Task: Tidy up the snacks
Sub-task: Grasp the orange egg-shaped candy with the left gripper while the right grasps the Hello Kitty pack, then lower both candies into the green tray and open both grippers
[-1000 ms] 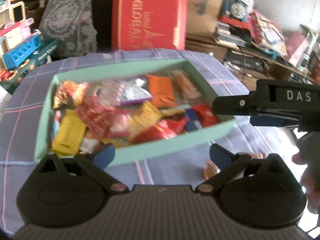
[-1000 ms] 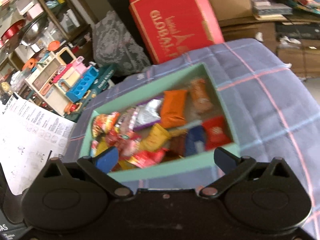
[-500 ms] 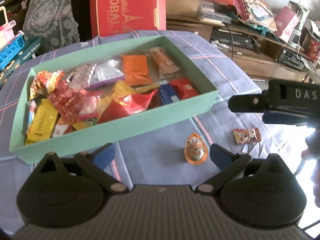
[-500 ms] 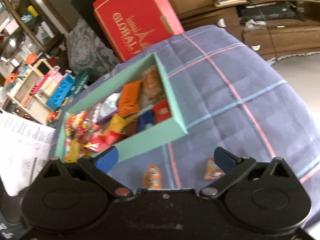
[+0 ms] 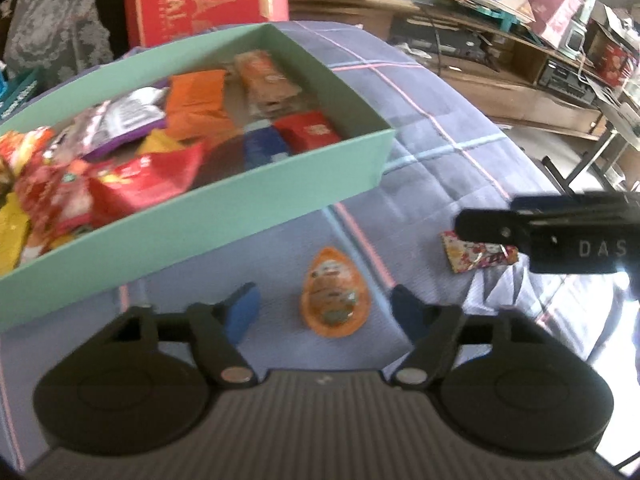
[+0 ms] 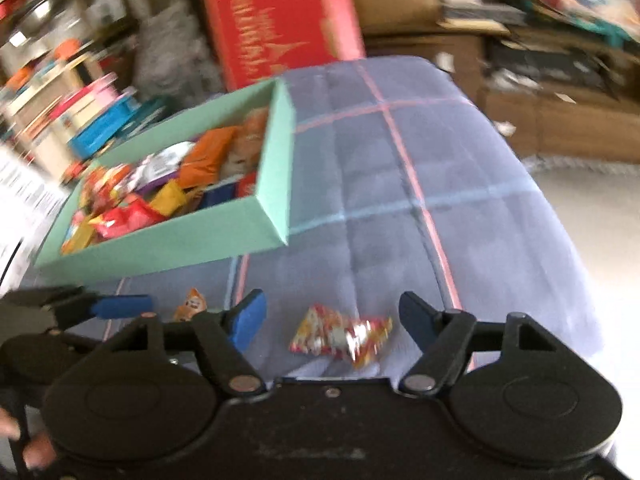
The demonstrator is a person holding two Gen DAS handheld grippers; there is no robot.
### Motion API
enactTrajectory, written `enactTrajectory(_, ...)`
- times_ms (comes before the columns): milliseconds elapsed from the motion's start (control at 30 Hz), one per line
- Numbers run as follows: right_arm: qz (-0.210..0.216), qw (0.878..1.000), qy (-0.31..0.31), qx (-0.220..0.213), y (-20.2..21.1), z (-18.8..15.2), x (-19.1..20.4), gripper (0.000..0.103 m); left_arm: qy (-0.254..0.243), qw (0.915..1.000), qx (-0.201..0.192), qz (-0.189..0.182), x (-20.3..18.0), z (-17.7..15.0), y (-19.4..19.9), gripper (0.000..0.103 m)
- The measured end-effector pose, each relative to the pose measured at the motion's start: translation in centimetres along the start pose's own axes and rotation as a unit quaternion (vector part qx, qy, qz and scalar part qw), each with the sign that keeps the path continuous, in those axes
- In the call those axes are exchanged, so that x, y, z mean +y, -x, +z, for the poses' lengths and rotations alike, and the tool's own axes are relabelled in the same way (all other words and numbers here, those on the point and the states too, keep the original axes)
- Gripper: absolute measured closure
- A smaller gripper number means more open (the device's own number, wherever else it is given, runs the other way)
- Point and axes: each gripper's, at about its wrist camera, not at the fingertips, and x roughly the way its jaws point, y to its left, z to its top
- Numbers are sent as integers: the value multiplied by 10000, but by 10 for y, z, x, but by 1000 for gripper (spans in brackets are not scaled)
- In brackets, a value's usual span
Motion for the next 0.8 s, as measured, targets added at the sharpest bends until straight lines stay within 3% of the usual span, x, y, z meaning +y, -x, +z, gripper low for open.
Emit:
enactTrajectory(33,94,9998,147,24,-5,5,0,31,-22,10000,17,-3,-2,1,-3,53)
enactTrajectory(100,274,9990,312,162,-14,11,-2,44,-100,9999,-52,95,-4,0,-6,60)
enactTrajectory(133,391,9983,306,306,-19,12,-4,57,-133,9998,-61,111,-3,0,-6,63)
enactTrajectory(167,471,9976,288,426,-23,11,-6,64,-137,9998,-69,93,-1,0,-6,65)
enactTrajectory(300,601,9957,461,535,-14,0,-6,64,-27,10000,-49,13,11,2,-5,67)
enactTrajectory(533,366,9921,1093,501,1,-22,5,64,-177,9998,-84,62,9,1,-5,67)
enactTrajectory(600,149,9914,1236,407,4,-29,12,69,-259,9995,-132,141,5,-1,-4,68)
enactTrajectory(667,-176,9888,1441,341,4,-33,23,80,-303,9992,-142,207,2,-2,-3,68)
enactTrajectory(800,-132,9929,1120,374,12,-26,29,82,-323,9992,-215,36,2,0,14,68)
